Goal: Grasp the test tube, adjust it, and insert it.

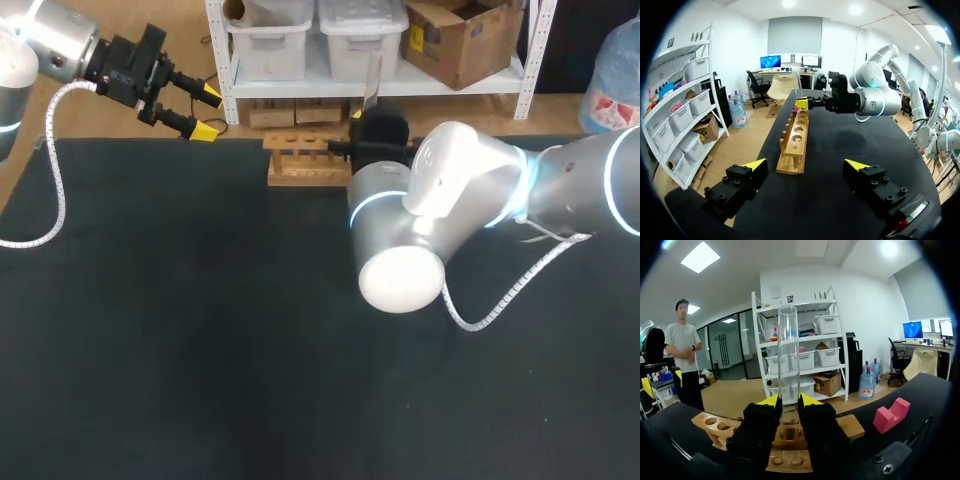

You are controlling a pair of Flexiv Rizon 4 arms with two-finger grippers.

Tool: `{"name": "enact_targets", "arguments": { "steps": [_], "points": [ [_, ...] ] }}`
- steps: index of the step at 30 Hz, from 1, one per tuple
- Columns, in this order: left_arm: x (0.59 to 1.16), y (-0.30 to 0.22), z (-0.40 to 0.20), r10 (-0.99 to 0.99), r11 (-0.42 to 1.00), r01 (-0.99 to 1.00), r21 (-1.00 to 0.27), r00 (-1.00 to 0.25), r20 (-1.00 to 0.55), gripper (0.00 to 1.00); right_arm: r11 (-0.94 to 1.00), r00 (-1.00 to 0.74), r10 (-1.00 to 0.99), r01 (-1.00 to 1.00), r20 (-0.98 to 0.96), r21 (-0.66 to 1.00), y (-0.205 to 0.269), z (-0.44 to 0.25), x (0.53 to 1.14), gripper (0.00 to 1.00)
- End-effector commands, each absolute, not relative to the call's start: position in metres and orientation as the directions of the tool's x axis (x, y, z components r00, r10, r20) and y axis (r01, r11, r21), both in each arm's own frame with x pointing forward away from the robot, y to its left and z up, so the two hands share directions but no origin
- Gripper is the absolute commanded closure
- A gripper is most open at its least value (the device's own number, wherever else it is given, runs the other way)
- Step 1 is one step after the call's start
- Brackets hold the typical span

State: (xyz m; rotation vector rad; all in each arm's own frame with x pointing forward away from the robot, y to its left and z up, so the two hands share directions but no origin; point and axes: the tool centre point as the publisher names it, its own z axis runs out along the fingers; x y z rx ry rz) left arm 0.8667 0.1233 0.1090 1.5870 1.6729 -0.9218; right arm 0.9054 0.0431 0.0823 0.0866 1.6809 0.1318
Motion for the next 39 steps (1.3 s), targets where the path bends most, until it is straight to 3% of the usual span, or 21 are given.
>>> {"name": "enact_targets", "arguments": {
  "steps": [1, 11, 13, 16, 17, 18, 26, 39],
  "points": [
    [0.876, 0.124, 0.108, 0.546, -0.080, 0.989, -0.122, -0.059, -0.836, 0.00, 0.990, -0.100, 0.131, -0.035, -0.986, 0.135, 0.041, 0.076, 0.908, 1.00],
    [0.876, 0.124, 0.108, 0.546, -0.080, 0.989, -0.122, -0.059, -0.836, 0.00, 0.992, -0.092, 0.117, -0.042, -0.989, 0.121, 0.037, 0.075, 0.908, 1.00],
    [0.876, 0.124, 0.108, 0.546, -0.080, 0.989, -0.122, -0.059, -0.836, 0.00, 0.992, -0.094, 0.115, -0.043, -0.989, 0.120, 0.037, 0.076, 0.907, 0.67],
    [0.876, 0.124, 0.108, 0.546, -0.080, 0.989, -0.122, -0.059, -0.836, 0.00, 0.992, -0.096, 0.117, -0.042, -0.988, 0.122, 0.036, 0.078, 0.905, 0.48],
    [0.876, 0.124, 0.108, 0.546, -0.080, 0.989, -0.122, -0.059, -0.836, 0.00, 0.992, -0.097, 0.117, -0.042, -0.988, 0.122, 0.036, 0.079, 0.905, 0.09],
    [0.876, 0.124, 0.108, 0.546, -0.080, 0.989, -0.122, -0.059, -0.836, 0.00, 0.992, -0.098, 0.117, -0.041, -0.988, 0.122, 0.036, 0.080, 0.904, 0.00],
    [0.876, 0.124, 0.108, 0.546, -0.080, 0.989, -0.122, -0.059, -0.836, 0.00, 0.983, -0.123, 0.153, -0.079, -0.981, 0.163, 0.035, 0.093, 0.895, 0.00],
    [0.876, 0.124, 0.108, 0.546, -0.080, 0.989, -0.122, -0.059, -0.836, 0.00, 0.812, -0.357, 0.250, -0.430, -0.900, 0.396, 0.028, 0.112, 0.866, 0.00]
  ]
}}
